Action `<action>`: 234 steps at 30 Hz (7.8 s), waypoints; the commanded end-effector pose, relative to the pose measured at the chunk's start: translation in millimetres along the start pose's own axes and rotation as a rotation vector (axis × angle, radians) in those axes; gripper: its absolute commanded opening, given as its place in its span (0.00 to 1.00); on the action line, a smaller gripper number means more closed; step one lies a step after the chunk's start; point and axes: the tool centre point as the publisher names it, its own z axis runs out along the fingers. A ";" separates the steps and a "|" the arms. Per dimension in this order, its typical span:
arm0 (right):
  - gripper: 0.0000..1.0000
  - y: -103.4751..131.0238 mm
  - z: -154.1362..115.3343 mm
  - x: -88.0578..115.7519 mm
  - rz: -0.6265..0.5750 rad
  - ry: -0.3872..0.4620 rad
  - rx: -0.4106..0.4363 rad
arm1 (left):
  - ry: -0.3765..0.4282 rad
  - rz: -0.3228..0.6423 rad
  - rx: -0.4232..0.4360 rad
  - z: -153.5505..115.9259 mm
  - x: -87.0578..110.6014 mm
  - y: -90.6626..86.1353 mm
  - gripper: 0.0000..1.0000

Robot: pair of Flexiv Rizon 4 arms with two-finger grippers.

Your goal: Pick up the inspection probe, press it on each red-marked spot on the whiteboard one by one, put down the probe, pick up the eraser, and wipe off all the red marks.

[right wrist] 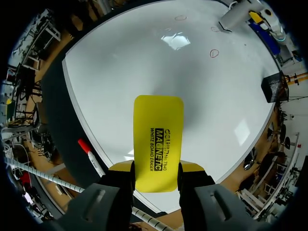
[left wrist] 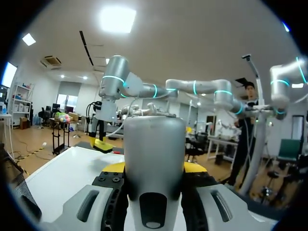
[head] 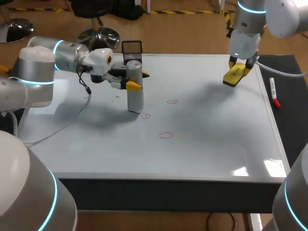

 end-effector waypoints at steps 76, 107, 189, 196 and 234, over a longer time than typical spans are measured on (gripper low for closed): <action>0.00 -0.2 -1.3 1.0 -0.001 0.002 0.003 | -0.462 0.172 0.003 -171.2 -93.5 -55.1 0.00; 0.00 -0.2 -1.3 1.0 -0.001 0.002 0.003 | -0.615 0.213 0.010 -257.3 -144.3 -71.5 0.00; 0.00 332.7 37.8 -203.9 -0.782 -0.051 -0.043 | -0.615 0.213 0.010 -257.3 -144.3 -71.5 0.00; 0.00 346.3 41.9 -211.1 -0.799 -0.068 -0.014 | -0.615 0.213 0.010 -257.3 -144.3 -71.5 0.00; 0.00 343.2 75.6 -191.3 -0.778 -0.036 -0.037 | -0.615 0.213 0.010 -257.3 -144.3 -71.5 0.00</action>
